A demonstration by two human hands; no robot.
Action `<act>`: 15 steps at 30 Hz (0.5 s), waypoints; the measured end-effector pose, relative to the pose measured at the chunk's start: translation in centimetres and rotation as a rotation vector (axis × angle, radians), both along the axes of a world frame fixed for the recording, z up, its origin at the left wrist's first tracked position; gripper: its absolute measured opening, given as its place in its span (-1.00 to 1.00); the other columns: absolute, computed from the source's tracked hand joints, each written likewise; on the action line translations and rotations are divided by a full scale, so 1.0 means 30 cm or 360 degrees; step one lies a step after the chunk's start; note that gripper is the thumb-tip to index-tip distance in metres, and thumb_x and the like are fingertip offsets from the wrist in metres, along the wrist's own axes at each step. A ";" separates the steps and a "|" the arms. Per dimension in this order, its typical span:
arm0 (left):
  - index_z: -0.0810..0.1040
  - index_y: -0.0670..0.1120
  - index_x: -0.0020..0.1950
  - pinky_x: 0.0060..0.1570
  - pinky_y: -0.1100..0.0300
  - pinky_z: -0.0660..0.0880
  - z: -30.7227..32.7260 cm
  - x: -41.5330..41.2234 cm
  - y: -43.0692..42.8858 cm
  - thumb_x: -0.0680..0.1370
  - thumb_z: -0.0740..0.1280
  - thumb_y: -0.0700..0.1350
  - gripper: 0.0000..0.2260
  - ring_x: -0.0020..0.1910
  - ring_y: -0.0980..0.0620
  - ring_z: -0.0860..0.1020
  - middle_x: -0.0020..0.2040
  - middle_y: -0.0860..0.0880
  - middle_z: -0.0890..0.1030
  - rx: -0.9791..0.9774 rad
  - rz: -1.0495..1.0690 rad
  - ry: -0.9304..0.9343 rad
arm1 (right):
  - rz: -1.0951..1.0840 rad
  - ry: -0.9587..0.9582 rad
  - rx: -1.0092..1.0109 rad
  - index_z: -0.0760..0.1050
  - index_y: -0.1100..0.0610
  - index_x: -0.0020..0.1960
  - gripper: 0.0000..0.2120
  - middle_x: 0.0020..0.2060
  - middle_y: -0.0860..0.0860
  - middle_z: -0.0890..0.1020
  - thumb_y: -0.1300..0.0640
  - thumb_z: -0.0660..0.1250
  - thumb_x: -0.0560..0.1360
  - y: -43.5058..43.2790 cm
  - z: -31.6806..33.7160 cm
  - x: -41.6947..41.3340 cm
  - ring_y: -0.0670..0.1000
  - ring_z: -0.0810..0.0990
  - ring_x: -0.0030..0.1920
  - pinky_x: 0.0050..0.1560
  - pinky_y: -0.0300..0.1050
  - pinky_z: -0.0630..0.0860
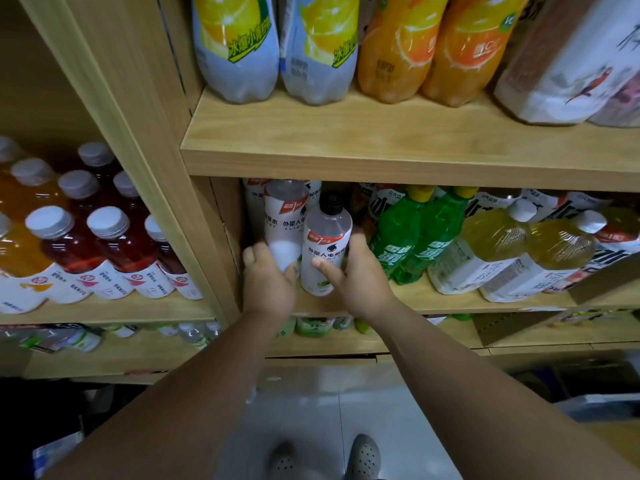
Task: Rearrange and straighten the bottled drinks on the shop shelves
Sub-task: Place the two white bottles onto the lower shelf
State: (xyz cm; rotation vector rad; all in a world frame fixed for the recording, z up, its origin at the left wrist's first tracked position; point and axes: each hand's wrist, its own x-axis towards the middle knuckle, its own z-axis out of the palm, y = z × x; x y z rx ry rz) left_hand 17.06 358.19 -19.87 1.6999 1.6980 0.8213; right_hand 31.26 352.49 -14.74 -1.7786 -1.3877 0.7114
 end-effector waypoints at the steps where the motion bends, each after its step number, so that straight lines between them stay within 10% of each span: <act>1: 0.38 -0.29 0.29 0.10 -0.10 0.49 0.002 0.003 0.003 0.56 0.43 -0.15 -0.60 0.19 -0.32 0.50 0.32 -0.27 0.39 -0.0006 -0.0010 0.0015 | 0.0019 0.0039 0.0006 0.30 0.09 0.40 -0.46 0.29 0.02 0.57 -0.03 0.45 0.55 -0.005 0.001 0.005 0.02 0.55 0.27 0.14 -0.14 0.50; 10: 0.11 -0.18 0.63 0.31 -0.11 0.48 -0.073 -0.019 -0.033 0.64 0.30 -0.17 -0.39 0.42 -0.20 0.45 0.56 -0.19 0.30 -0.0029 0.0119 -0.0140 | 0.0002 0.0110 0.0009 0.29 0.05 0.34 -0.53 0.24 0.01 0.60 0.02 0.45 0.56 -0.018 -0.044 0.002 -0.01 0.58 0.19 0.02 -0.24 0.55; 15: 0.04 -0.09 0.66 0.42 -0.14 0.40 -0.063 -0.037 -0.080 0.65 0.25 -0.20 -0.37 0.51 -0.13 0.37 0.60 -0.15 0.25 -0.0031 0.0100 -0.0220 | -0.0025 0.0126 -0.0071 0.32 0.03 0.30 -0.60 0.26 0.02 0.61 0.06 0.44 0.57 -0.018 -0.082 -0.004 0.05 0.61 0.23 0.20 0.15 0.59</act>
